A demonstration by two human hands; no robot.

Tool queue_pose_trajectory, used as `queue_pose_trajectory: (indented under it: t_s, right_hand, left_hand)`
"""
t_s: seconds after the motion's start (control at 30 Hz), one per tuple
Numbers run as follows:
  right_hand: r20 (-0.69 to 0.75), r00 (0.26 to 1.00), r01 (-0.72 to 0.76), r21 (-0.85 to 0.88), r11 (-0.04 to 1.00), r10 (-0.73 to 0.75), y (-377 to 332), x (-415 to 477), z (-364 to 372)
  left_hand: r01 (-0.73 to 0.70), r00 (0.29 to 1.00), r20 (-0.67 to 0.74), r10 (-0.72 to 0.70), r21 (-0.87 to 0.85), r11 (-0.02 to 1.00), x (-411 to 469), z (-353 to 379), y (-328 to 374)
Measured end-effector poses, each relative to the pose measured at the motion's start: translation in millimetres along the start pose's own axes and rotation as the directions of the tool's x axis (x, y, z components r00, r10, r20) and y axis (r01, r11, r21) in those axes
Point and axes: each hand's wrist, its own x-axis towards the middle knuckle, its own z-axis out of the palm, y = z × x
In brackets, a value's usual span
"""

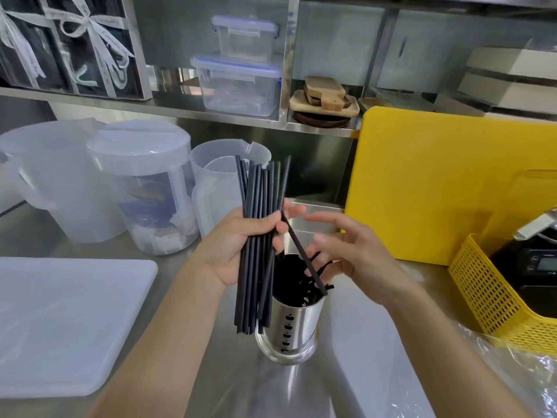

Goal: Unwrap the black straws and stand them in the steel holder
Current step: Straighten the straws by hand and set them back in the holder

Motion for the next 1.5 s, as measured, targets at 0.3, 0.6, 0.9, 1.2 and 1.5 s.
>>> queue_pose_trajectory:
  t_s: [0.3,0.6,0.9,1.2,1.5]
  right_hand:
    - [0.134,0.989,-0.097,0.264,0.96,0.063,6,3,-4]
    - [-0.314,0.943,-0.033,0.248,0.968,0.113,0,5,-22]
    - [-0.239,0.967,0.066,-0.106,0.992,-0.09,-28,9,-3]
    - [-0.264,0.961,0.025,-0.207,0.978,-0.08,-20,11,0]
    - [-0.568,0.822,0.138,0.135,0.981,-0.038,-25,15,-18]
  left_hand:
    - [0.069,0.997,0.019,-0.079,0.322,0.944,-3,8,-15]
    - [0.032,0.999,-0.022,-0.026,0.4,0.916,-12,9,-15]
    - [0.1,0.994,0.005,-0.114,0.424,0.9,-13,9,-26]
    - [0.116,0.992,-0.014,-0.122,0.434,0.893,-16,10,-32]
    - [0.192,0.978,-0.025,-0.207,0.497,0.846,-21,1,-36]
